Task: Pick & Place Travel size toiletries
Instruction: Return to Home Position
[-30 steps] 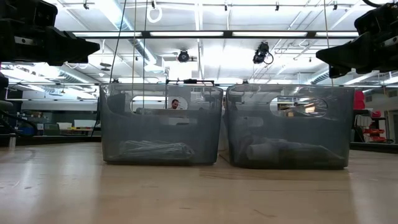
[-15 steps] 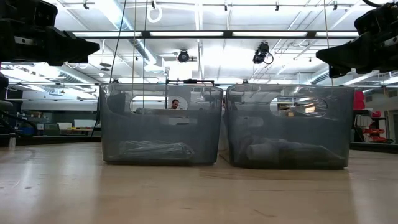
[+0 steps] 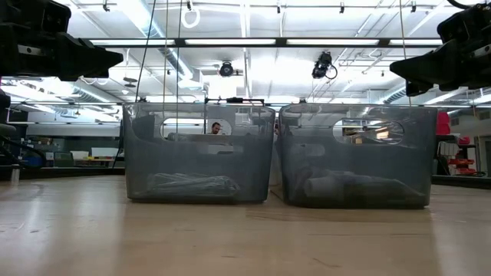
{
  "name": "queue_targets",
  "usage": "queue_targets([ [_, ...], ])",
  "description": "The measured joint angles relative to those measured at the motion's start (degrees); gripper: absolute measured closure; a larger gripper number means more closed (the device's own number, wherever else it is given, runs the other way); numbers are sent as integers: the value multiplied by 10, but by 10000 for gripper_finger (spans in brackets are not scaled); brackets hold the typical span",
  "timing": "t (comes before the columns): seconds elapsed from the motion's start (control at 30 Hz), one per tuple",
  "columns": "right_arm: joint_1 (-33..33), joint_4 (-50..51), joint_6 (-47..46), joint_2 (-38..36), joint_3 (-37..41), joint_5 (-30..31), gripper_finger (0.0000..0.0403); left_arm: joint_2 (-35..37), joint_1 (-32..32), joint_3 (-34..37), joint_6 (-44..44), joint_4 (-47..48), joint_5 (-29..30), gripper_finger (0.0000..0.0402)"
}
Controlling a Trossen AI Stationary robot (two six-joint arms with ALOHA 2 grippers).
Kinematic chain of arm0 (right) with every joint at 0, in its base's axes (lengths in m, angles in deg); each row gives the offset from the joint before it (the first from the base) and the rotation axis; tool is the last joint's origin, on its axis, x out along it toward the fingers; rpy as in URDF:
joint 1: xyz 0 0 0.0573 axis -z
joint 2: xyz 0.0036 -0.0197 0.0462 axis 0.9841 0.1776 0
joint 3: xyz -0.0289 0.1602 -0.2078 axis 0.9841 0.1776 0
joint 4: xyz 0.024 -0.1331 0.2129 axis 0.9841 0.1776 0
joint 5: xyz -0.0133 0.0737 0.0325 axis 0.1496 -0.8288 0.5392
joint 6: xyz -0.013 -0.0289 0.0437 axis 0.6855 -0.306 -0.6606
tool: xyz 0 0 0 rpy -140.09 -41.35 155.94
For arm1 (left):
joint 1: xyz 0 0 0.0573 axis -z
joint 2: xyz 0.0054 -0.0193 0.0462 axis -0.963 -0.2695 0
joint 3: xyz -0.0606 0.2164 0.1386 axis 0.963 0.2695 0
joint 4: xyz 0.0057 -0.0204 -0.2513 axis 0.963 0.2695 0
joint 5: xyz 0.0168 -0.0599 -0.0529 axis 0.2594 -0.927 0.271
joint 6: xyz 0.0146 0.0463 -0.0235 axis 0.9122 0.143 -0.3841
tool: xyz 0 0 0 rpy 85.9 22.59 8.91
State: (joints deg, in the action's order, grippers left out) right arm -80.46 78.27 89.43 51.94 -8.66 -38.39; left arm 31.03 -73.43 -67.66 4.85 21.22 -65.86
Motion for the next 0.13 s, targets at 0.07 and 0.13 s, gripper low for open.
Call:
queue_targets([
  [0.07, 0, 0, 0, 0, 0, 0, 390, 0, 0, 0, 0, 0, 0, 385],
  [0.13, 0, 0, 0, 0, 0, 0, 389, 0, 0, 0, 0, 0, 0, 386],
])
